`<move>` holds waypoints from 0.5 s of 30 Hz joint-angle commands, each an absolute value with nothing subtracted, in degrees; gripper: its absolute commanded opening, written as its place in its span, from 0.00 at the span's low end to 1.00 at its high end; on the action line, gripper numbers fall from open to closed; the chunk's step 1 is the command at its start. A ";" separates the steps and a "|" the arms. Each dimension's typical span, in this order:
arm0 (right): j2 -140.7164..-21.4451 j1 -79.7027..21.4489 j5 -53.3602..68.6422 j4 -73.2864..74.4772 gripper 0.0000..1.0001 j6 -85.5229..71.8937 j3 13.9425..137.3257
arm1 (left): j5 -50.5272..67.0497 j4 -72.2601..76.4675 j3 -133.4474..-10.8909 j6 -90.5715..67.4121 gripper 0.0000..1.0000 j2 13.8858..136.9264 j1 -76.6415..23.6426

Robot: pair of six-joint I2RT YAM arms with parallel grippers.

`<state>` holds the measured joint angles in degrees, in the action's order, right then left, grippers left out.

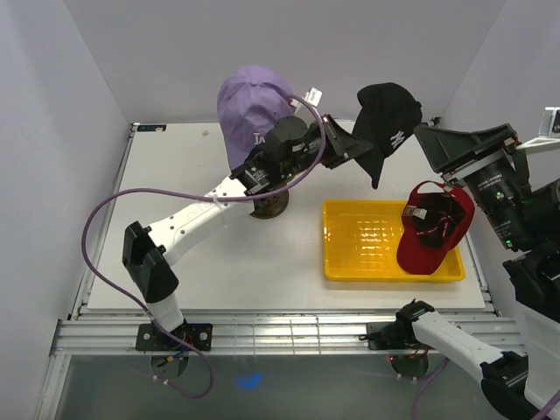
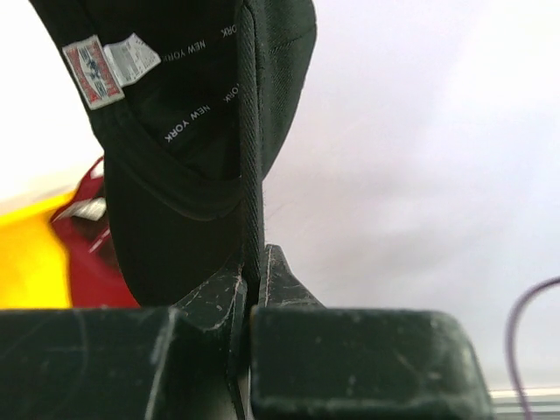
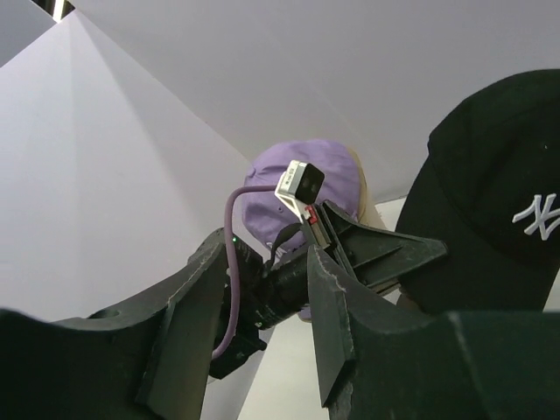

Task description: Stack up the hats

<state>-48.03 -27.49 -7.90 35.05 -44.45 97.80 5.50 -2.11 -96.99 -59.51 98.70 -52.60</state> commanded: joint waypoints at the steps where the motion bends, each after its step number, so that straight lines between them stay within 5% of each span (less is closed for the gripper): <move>1: -52.89 -27.51 -5.90 30.85 0.48 -44.73 101.95 | 10.98 2.64 -104.58 -62.49 0.00 96.15 -50.38; 8: -60.02 -27.51 -0.62 28.39 0.48 -48.07 107.40 | 14.85 3.86 -112.50 -65.30 0.00 96.86 -43.86; 15: -66.00 -27.25 10.62 21.55 0.49 -54.21 105.48 | 17.93 10.98 -105.92 -71.36 0.00 90.89 -37.18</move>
